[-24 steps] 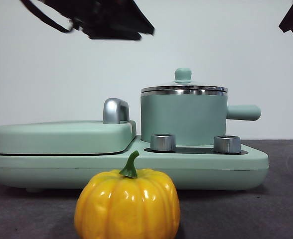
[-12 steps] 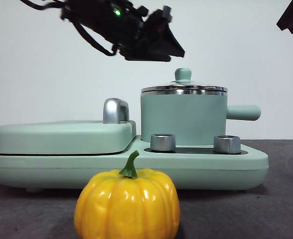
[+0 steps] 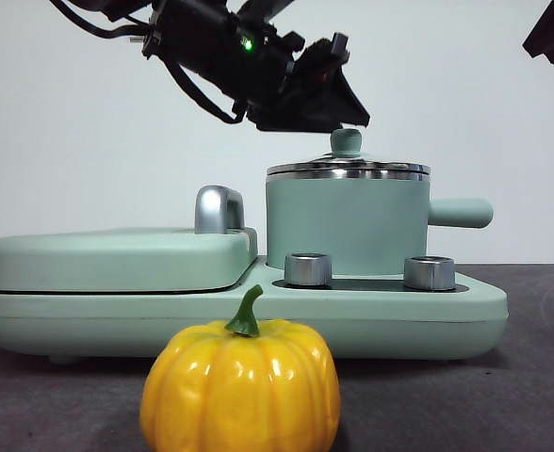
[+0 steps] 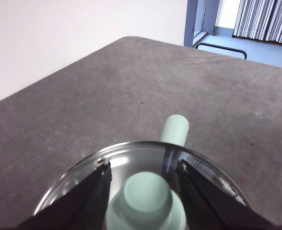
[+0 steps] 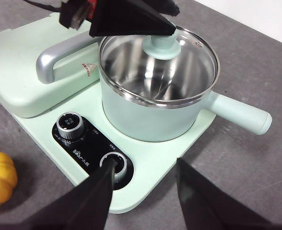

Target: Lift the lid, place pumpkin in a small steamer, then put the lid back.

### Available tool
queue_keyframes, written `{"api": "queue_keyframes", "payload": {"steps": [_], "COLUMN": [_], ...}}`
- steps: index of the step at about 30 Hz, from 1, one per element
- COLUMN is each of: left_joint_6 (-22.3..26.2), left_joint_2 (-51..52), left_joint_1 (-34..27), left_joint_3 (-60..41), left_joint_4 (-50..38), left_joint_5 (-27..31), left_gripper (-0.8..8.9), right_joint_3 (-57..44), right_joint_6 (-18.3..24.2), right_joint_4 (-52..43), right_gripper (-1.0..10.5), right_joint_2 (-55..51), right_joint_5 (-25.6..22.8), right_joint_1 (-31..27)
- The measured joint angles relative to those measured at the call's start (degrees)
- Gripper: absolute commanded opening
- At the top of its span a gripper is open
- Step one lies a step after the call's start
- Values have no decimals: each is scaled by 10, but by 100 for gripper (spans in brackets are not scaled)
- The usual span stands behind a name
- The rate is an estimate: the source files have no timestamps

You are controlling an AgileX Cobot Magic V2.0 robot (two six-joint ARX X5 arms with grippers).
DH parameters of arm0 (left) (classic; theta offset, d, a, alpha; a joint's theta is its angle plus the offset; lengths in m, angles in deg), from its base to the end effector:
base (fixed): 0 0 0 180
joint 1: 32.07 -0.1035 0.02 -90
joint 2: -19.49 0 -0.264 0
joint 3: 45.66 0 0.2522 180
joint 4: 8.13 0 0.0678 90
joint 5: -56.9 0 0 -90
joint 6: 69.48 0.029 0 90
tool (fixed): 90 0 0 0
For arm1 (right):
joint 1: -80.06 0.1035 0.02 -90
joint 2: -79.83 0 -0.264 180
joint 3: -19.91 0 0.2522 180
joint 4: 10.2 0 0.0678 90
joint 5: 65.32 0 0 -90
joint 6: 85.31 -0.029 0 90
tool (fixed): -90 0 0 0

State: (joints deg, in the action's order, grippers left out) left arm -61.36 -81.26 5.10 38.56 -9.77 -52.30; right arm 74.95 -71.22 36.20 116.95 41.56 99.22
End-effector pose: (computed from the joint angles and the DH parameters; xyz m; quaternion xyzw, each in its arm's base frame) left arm 0.3154 -0.2511 0.2667 0.0821 0.0945 -0.4762 0.8704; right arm 0.1233 0.0518 0.2949 -0.1179 0.2073 0.3277 0.9142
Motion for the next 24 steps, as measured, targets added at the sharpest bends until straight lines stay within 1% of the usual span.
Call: {"api": "queue_keyframes", "payload": {"steps": [14, 15, 18, 19, 24], "left_joint_6": [0, 0, 0, 0, 2], "left_joint_2": [-24, -24, -24, -24, -24], "left_joint_1": [0, 0, 0, 0, 0], "left_joint_3": [0, 0, 0, 0, 0], "left_joint_4": [1, 0, 0, -1, -2], "left_joint_5": [6, 8, 9, 9, 9], "left_gripper": [212, 193, 22, 6, 7], "right_joint_3": [0, 0, 0, 0, 0], "right_joint_6": [-9, -9, -9, -9, -9], "right_joint_4": [0, 0, 0, 0, 0], "right_gripper": [206, 206, 206, 206, 206], "right_joint_2": [0, 0, 0, 0, 0], "right_joint_5": [0, 0, 0, 0, 0], "right_joint_1": [0, 0, 0, 0, 0]}}
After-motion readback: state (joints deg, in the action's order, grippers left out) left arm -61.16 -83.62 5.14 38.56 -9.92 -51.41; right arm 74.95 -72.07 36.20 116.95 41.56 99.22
